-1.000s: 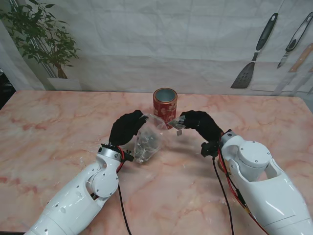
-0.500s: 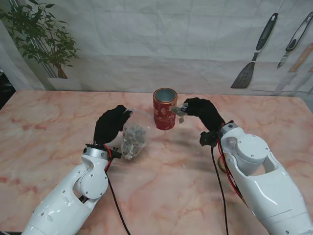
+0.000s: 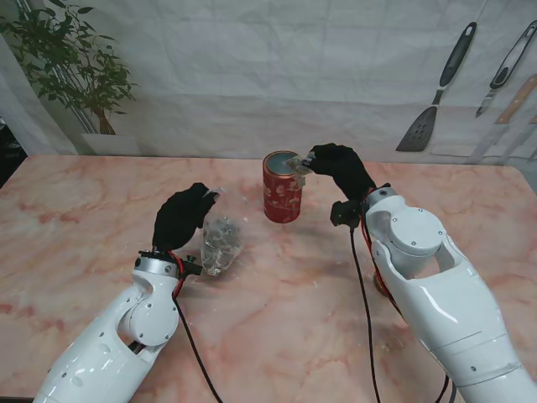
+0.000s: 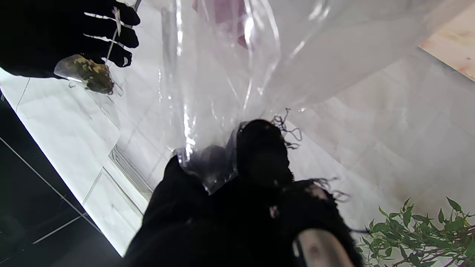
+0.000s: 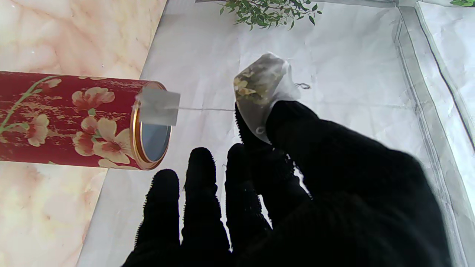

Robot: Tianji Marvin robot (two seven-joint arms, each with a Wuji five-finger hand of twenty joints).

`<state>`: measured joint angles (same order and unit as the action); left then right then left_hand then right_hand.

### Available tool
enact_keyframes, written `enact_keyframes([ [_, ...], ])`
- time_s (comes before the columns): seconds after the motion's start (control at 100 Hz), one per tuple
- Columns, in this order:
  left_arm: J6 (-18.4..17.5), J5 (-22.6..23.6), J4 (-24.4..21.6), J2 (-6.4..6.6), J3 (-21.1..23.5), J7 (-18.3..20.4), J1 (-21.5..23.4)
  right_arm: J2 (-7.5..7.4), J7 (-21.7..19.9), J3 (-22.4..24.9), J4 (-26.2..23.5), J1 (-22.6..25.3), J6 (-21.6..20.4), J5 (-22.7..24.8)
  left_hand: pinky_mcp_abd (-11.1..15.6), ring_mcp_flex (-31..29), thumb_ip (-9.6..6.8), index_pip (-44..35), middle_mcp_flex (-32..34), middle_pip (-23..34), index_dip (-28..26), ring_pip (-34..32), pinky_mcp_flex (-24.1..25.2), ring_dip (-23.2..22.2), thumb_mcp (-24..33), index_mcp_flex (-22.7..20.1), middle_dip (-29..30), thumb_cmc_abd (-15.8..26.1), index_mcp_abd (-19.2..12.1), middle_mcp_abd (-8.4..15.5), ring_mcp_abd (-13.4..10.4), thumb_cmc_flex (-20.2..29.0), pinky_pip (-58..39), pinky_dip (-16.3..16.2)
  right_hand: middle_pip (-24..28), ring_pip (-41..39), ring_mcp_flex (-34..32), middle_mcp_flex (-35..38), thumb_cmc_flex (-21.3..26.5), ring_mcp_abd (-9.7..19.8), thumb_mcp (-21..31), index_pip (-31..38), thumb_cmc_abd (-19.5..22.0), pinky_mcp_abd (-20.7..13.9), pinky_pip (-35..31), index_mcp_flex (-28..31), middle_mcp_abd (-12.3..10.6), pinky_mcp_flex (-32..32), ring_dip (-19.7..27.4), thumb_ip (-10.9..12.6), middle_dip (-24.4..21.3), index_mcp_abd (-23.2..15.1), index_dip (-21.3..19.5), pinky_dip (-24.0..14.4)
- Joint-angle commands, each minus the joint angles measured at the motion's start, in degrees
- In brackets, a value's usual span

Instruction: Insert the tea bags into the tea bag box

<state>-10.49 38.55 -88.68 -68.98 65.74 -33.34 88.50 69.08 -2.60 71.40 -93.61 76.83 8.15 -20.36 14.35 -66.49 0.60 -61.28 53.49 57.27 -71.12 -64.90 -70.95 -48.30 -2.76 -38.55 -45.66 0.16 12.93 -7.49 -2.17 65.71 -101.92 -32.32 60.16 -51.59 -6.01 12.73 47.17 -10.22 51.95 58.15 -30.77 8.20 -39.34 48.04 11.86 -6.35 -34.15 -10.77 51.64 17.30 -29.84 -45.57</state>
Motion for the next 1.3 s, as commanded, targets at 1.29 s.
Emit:
enact_keyframes([
  [1.29, -0.89, -0.79, 1.5, 0.17, -0.6, 1.92, -0.5, 5.12, 7.61, -7.7, 14.82, -15.23, 3.68, 0.93, 5.53, -6.24, -2.69, -7.92, 6.87, 11.72, -0.86, -19.02, 7.06, 0.39, 3.73, -5.9, -0.45, 1.62, 9.94, 6.27, 10.54, 3.65, -16.93, 0.03, 0.57, -2.08, -1.39, 1.29, 0.64, 2.09, -0.32, 0.18, 0.4, -2.81, -2.27, 0.75, -1.83, 0.74, -1.39, 0.77, 1.65, -5.77, 0.68, -0.26],
])
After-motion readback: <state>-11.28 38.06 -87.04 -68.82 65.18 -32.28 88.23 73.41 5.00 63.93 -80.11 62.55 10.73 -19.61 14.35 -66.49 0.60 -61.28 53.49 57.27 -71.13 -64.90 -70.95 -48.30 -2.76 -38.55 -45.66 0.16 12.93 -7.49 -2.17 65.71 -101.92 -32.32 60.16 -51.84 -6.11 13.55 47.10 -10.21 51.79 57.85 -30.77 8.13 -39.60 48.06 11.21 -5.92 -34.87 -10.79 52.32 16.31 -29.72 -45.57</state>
